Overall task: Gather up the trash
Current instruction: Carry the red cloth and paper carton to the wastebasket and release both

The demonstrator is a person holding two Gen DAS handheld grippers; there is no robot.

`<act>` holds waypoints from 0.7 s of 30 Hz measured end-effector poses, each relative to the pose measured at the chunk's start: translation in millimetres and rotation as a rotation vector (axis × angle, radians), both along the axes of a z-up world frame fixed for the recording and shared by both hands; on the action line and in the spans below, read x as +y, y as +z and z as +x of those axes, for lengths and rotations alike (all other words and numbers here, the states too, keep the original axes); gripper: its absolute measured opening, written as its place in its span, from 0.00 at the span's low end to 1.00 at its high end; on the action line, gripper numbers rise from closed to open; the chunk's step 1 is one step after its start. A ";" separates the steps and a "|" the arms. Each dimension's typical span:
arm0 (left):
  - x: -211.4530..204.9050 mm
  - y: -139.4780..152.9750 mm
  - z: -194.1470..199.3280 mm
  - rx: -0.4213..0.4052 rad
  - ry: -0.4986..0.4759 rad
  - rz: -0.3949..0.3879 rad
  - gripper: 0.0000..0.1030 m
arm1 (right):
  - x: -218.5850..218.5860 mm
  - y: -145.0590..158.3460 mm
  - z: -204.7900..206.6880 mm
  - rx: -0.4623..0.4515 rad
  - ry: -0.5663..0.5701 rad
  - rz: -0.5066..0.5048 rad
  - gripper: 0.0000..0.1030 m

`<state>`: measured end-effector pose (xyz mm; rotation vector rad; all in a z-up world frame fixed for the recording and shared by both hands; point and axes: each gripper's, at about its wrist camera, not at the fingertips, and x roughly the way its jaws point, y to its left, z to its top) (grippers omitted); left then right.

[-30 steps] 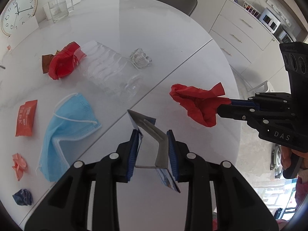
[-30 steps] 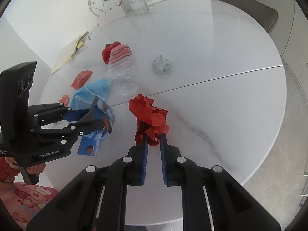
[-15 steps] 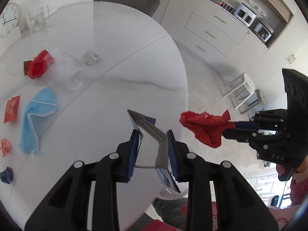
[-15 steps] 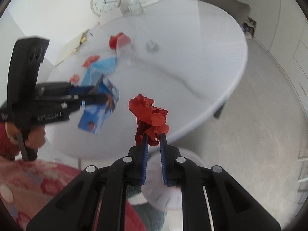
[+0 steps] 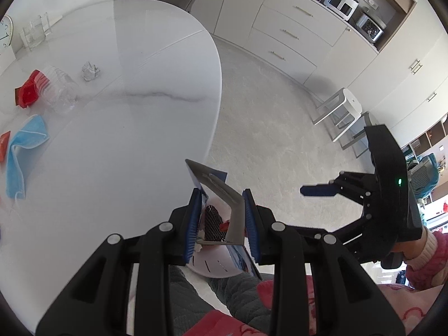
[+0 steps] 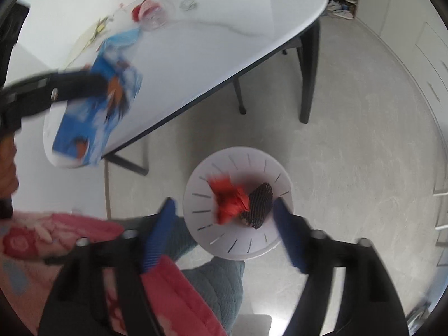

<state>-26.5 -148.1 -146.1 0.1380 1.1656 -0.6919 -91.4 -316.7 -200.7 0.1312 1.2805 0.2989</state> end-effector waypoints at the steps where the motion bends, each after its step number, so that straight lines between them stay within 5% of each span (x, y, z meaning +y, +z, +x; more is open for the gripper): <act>1: -1.3 -1.4 -2.5 0.003 0.002 0.002 0.29 | -3.0 1.7 0.7 -0.005 -0.012 0.000 0.78; 11: -11.5 -11.9 -24.5 0.042 -0.012 -0.003 0.32 | -31.2 25.2 0.9 -0.088 -0.088 -0.049 0.88; 12: -12.7 -12.2 -27.0 0.040 -0.015 0.002 0.38 | -33.0 27.0 -1.1 -0.091 -0.091 -0.051 0.88; 14: -15.9 -12.0 -29.6 0.028 -0.016 0.021 0.74 | -36.0 29.0 -3.8 -0.095 -0.097 -0.054 0.88; 17: -17.2 -4.6 -35.7 -0.018 -0.017 0.032 0.86 | -36.9 29.3 -4.7 -0.095 -0.099 -0.057 0.88; 21: -14.7 -0.3 -35.0 -0.040 0.000 0.054 0.89 | -35.5 29.7 -4.2 -0.096 -0.100 -0.070 0.90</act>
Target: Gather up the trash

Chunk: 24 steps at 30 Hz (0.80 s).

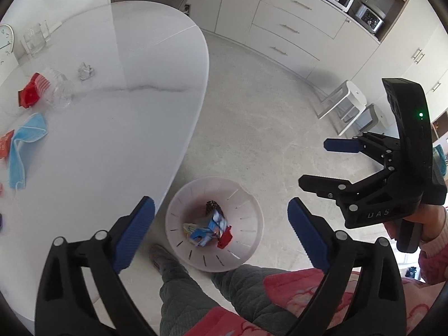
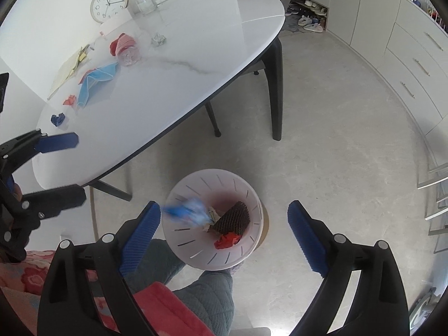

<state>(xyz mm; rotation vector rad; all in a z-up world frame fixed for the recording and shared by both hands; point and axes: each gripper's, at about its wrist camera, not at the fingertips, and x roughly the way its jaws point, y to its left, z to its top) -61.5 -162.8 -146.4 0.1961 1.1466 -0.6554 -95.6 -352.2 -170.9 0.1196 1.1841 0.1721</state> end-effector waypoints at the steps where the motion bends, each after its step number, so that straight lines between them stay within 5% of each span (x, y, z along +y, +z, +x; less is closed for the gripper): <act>1: 2.3 0.4 1.0 -0.002 0.009 0.004 0.89 | 1.3 0.3 1.0 -0.001 0.000 -0.001 0.90; 24: 101.7 26.2 42.9 -0.055 0.296 0.014 0.92 | 68.5 19.6 60.6 -0.060 0.117 -0.041 0.95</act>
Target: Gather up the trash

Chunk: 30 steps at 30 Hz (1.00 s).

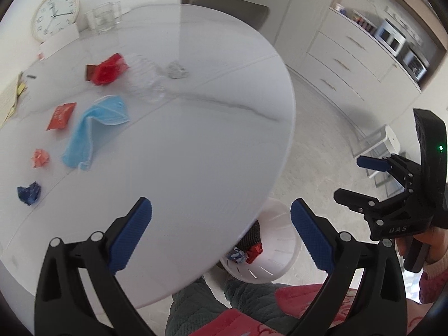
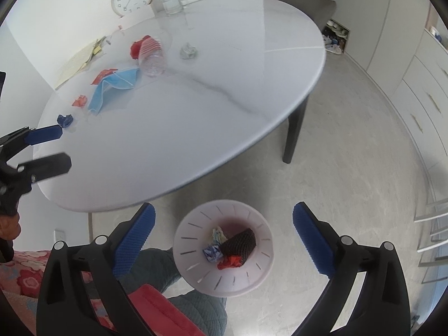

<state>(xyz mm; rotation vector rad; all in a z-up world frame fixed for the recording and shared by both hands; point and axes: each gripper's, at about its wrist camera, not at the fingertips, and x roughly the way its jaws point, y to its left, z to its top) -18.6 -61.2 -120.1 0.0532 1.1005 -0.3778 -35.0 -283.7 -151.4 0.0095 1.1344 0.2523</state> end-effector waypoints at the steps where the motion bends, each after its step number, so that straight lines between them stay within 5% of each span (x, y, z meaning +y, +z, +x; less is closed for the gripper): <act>1: 9.1 0.7 4.0 -0.001 0.020 -0.003 0.92 | 5.2 0.9 4.3 -0.002 0.007 0.003 0.95; 13: 92.1 -0.6 46.8 -0.012 0.136 0.027 0.92 | 71.7 12.3 66.7 -0.038 0.067 0.024 0.95; 30: 144.8 -29.1 143.1 -0.022 0.085 0.067 0.92 | 138.3 17.5 134.2 -0.040 0.054 0.013 0.95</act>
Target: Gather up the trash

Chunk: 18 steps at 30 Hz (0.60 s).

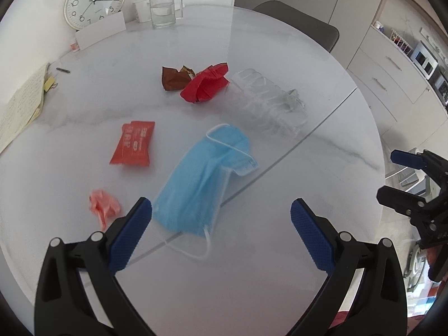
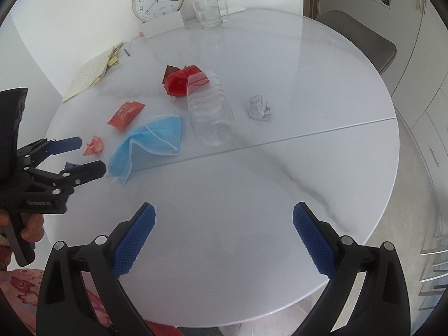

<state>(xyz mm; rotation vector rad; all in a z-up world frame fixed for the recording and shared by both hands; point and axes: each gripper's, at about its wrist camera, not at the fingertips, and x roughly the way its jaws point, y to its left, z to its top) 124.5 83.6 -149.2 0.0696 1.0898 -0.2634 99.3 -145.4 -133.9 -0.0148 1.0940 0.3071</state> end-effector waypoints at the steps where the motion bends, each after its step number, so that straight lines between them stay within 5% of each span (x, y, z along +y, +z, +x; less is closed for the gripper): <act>1: -0.3 -2.0 5.1 0.002 -0.007 0.002 0.92 | 2.8 -0.5 3.8 0.003 -0.002 -0.004 0.95; 12: -7.8 -45.8 60.5 0.079 -0.081 0.006 0.88 | 23.8 -7.0 50.6 0.038 -0.006 -0.042 0.95; 15: -7.3 -57.5 66.2 0.120 -0.077 -0.006 0.72 | 27.0 -9.2 60.9 0.044 -0.003 -0.046 0.95; 18: -1.6 -65.6 68.0 0.159 -0.063 -0.034 0.45 | 30.6 -11.2 71.1 0.048 0.003 -0.051 0.95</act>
